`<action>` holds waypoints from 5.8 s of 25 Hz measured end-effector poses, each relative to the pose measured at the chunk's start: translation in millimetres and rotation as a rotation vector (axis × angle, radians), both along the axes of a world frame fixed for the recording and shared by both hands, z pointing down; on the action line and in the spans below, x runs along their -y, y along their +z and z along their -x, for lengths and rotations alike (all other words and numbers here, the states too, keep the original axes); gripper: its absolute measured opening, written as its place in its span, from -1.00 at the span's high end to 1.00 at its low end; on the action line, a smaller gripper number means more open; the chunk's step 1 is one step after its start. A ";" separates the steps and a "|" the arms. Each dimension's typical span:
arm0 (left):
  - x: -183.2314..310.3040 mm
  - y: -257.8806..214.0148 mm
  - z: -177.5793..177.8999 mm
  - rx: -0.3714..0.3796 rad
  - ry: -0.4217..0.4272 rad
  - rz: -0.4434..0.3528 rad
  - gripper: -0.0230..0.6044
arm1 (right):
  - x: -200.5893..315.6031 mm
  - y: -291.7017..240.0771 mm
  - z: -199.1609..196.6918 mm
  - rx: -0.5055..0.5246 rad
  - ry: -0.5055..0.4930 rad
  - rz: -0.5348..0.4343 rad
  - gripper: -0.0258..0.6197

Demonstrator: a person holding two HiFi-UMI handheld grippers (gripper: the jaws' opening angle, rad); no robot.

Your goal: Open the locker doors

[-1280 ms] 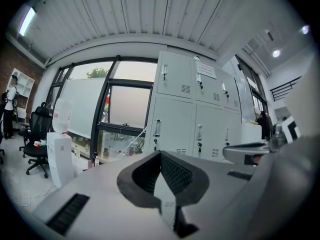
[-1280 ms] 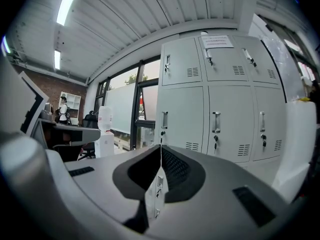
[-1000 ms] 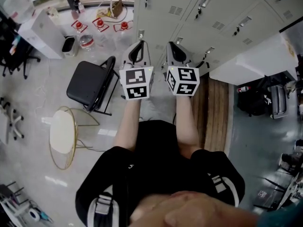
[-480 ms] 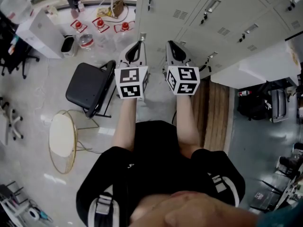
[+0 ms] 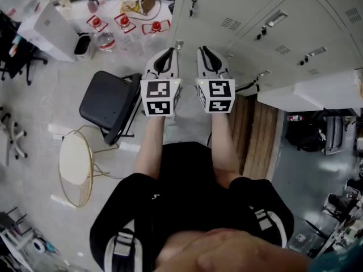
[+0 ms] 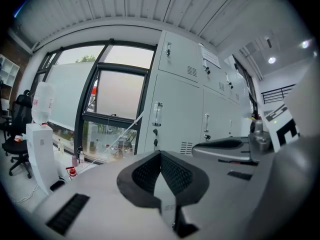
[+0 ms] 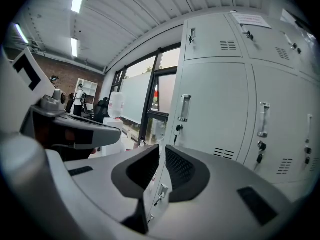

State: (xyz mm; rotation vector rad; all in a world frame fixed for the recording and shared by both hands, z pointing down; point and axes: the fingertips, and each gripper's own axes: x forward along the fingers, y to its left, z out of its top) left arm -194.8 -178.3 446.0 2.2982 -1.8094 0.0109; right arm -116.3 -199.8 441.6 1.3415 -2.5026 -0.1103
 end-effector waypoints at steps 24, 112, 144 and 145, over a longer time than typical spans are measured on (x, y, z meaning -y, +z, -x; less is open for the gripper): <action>120.5 3.6 22.5 0.026 -0.011 0.005 0.90 | 116.8 -6.9 35.4 0.001 0.011 -0.016 0.73; 185.4 22.0 21.3 0.135 0.085 0.049 0.90 | 184.3 0.9 28.0 1.135 -0.019 0.345 0.79; 176.4 17.4 26.5 0.104 0.021 0.010 0.90 | 188.4 10.7 23.0 1.483 -0.113 0.542 0.79; 177.0 17.0 25.7 0.104 0.022 0.009 0.90 | 188.7 10.0 23.2 1.486 -0.118 0.542 0.79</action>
